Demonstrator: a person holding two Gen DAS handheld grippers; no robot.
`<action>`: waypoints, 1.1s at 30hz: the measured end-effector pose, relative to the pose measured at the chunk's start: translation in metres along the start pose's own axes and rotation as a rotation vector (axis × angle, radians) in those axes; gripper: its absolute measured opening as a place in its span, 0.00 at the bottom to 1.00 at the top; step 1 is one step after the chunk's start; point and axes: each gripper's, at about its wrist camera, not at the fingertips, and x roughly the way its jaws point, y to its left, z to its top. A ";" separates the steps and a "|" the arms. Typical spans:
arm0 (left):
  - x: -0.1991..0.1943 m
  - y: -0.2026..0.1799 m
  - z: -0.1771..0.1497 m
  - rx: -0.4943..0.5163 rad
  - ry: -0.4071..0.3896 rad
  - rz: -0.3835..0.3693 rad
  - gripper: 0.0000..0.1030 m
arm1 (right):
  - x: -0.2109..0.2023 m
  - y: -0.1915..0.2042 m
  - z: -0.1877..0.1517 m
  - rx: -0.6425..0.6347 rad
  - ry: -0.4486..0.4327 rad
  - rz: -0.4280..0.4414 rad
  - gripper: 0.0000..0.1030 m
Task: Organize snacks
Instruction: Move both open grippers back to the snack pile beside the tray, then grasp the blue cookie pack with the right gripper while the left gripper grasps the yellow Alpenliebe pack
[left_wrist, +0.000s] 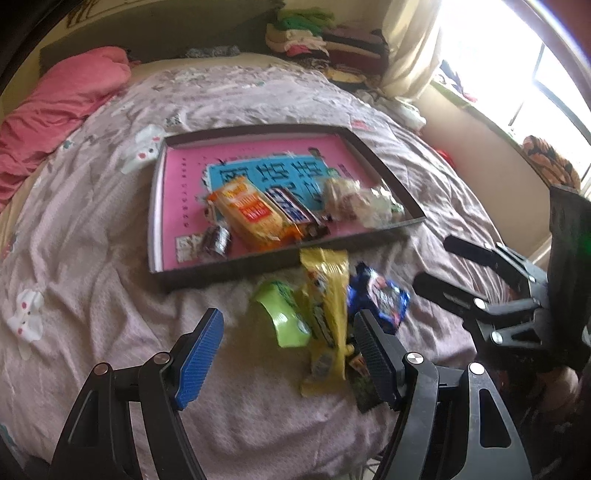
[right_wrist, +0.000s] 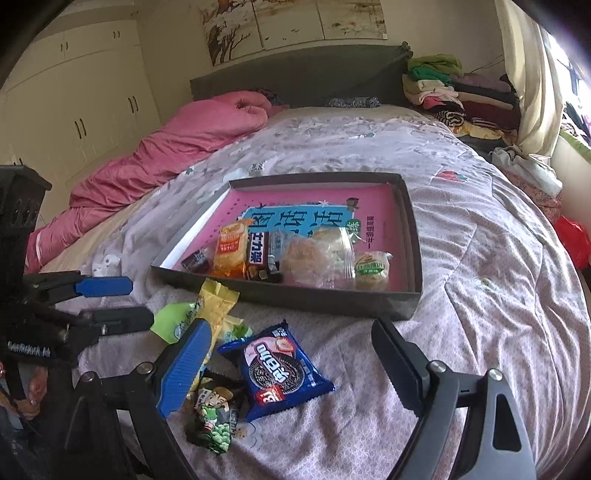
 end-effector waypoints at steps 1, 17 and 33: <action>0.002 -0.003 -0.002 0.005 0.007 -0.003 0.72 | 0.001 0.000 0.000 0.000 0.004 0.000 0.86; 0.017 -0.019 -0.021 0.022 0.091 -0.004 0.72 | 0.002 0.000 -0.008 -0.023 0.039 -0.018 0.86; 0.036 -0.013 -0.026 -0.025 0.135 -0.046 0.62 | 0.030 -0.004 -0.023 -0.054 0.143 -0.045 0.86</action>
